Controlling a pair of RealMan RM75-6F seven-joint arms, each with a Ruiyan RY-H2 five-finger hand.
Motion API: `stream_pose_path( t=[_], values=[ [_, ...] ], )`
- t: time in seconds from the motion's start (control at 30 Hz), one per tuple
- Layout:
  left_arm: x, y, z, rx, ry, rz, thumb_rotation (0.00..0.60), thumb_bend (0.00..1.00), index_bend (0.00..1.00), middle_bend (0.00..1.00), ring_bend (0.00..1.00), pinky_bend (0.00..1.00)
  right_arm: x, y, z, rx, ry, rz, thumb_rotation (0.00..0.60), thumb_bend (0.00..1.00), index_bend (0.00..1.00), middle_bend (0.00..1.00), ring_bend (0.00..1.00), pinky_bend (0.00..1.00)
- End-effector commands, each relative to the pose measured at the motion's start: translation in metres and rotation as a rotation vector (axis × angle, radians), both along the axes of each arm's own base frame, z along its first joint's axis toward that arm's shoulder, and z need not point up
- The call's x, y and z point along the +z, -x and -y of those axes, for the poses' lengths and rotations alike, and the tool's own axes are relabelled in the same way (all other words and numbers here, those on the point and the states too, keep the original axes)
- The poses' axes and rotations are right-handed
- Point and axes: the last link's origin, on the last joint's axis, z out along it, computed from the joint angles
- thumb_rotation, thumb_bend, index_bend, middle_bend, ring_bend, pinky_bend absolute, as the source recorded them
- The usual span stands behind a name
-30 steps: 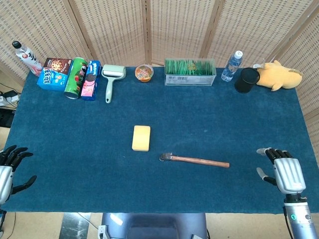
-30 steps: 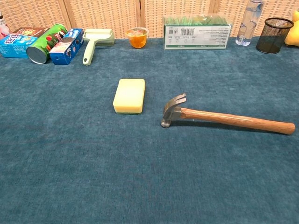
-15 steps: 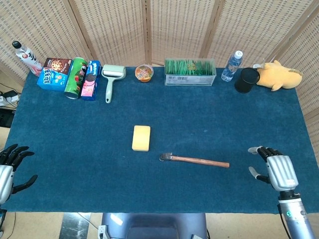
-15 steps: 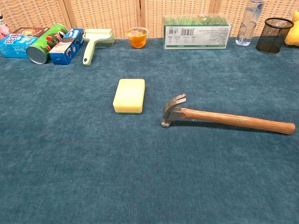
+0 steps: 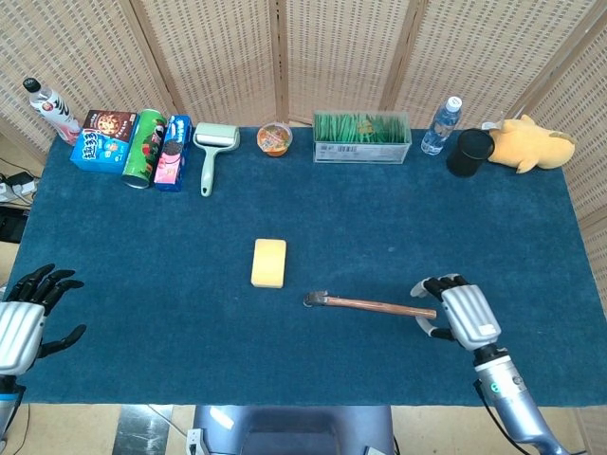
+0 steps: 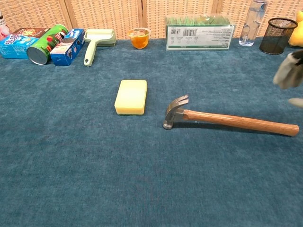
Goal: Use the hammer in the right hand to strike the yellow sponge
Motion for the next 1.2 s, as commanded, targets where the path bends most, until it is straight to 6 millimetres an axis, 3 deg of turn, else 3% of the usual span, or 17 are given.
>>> stream_pose_path(
  t=[0.03,0.3,0.53,0.87,1.03,1.13,1.2],
  values=[
    [0.001,-0.003,-0.005,-0.012,0.002,-0.004,0.6,0.24,0.28,0.21,0.11,0.14,-0.023,-0.019,0.009,0.011,-0.055,-0.011,0.6,0.35,0.41,0.43,0.42,0.3],
    [0.006,-0.005,-0.016,-0.028,0.001,-0.01,0.6,0.23,0.28,0.21,0.11,0.14,-0.062,-0.04,0.025,-0.008,-0.112,-0.03,0.6,0.29,0.32,0.39,0.4,0.31],
    [0.009,0.0,-0.023,-0.021,0.006,-0.008,0.6,0.24,0.28,0.21,0.11,0.14,-0.087,-0.052,0.034,-0.04,-0.114,-0.048,0.6,0.28,0.32,0.39,0.4,0.31],
    [0.014,0.011,-0.025,-0.004,-0.002,0.004,0.6,0.23,0.28,0.21,0.11,0.14,-0.109,-0.058,0.047,-0.078,-0.099,-0.089,0.6,0.28,0.41,0.41,0.42,0.33],
    [0.017,0.017,-0.024,0.006,-0.009,0.008,0.6,0.24,0.28,0.21,0.11,0.14,-0.117,-0.058,0.05,-0.093,-0.115,-0.109,0.6,0.33,0.44,0.43,0.43,0.35],
    [0.018,0.02,-0.024,0.012,-0.013,0.013,0.6,0.24,0.28,0.21,0.11,0.14,-0.124,-0.061,0.053,-0.094,-0.131,-0.13,0.6,0.37,0.5,0.46,0.47,0.37],
    [0.019,0.023,-0.023,0.018,-0.018,0.015,0.6,0.24,0.28,0.21,0.11,0.14,-0.127,-0.063,0.055,-0.093,-0.141,-0.14,0.6,0.38,0.59,0.52,0.54,0.42]
  ],
)
